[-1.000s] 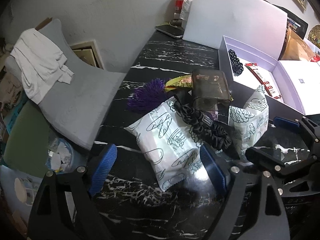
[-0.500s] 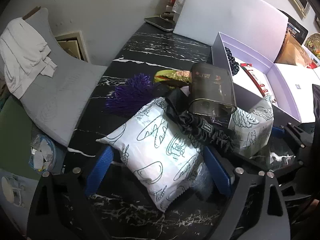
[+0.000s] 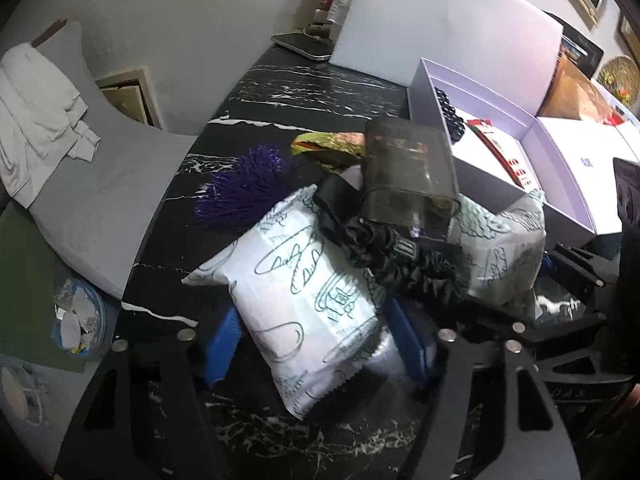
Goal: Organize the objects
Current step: 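Grasp a white printed packet with the left tool while the right tool grasps another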
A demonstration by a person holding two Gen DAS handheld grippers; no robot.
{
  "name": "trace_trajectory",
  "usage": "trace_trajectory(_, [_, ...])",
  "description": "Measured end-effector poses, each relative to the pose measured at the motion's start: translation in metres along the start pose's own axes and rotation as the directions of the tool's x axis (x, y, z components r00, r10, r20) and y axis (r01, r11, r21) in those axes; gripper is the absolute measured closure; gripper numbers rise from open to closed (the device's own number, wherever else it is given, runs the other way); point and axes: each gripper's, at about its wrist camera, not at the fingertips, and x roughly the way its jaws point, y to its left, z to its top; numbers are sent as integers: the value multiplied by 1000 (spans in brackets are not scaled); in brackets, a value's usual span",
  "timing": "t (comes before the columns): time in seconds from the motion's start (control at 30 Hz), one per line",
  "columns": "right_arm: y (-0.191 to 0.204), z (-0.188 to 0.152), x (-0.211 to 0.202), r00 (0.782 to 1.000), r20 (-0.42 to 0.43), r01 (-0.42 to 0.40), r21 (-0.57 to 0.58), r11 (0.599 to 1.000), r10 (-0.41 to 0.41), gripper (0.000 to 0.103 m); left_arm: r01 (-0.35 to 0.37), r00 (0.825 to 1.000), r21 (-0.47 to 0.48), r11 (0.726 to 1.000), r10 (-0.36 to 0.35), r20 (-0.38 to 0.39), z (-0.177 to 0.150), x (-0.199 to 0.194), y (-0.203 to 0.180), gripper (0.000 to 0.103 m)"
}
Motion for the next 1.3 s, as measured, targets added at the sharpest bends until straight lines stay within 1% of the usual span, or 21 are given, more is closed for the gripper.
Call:
trace_trajectory(0.07, [1,-2,-2,1000,-4,-5,1,1000,5,28,-10,1000,13,1000,10,-10,-2,-2,-3,39])
trace_trajectory(0.23, [3,-10,-10,1000,-9,-5,2,1000,5,29,-3,999,21,1000,4,-32,-11,-10,-4,40])
trace_trajectory(0.5, [8,-34,-29,1000,-14,-14,-2,1000,14,29,5,999,32,999,-4,-46,-40,-30,-8,40])
trace_trajectory(0.7, [17,-52,-43,1000,-16,-20,-24,1000,19,30,-17,997,56,998,21,-78,-57,-45,-14,40])
trace_trajectory(0.83, [22,-64,-53,1000,-13,-23,-36,999,23,30,1,995,90,996,8,-99,-68,-52,-21,40])
trace_trajectory(0.93, [23,-70,-57,1000,-12,-23,-34,999,23,30,9,996,91,996,-1,-92,-70,-53,-24,40])
trace_trajectory(1.03, [22,-73,-57,1000,-1,-21,-21,1000,21,29,19,997,77,997,-13,-80,-68,-50,-24,37])
trace_trajectory(1.07, [22,-74,-56,1000,3,-20,-15,1000,20,27,21,997,75,997,-16,-76,-67,-49,-24,34])
trace_trajectory(1.1, [21,-74,-56,1000,13,-20,-6,1000,20,22,23,997,74,997,-18,-72,-67,-48,-24,33])
trace_trajectory(1.17, [21,-75,-54,999,37,-18,10,1000,18,16,21,997,76,997,-15,-75,-66,-42,-26,25])
trace_trajectory(1.2, [22,-75,-53,999,52,-14,17,1000,13,14,22,997,77,997,-16,-73,-65,-39,-27,23])
trace_trajectory(1.27, [25,-75,-51,997,73,3,15,1000,-5,13,31,997,71,997,-26,-69,-65,-34,-29,22])
trace_trajectory(1.3, [27,-74,-49,996,82,19,8,1000,-20,13,23,997,69,997,-18,-74,-65,-31,-28,22])
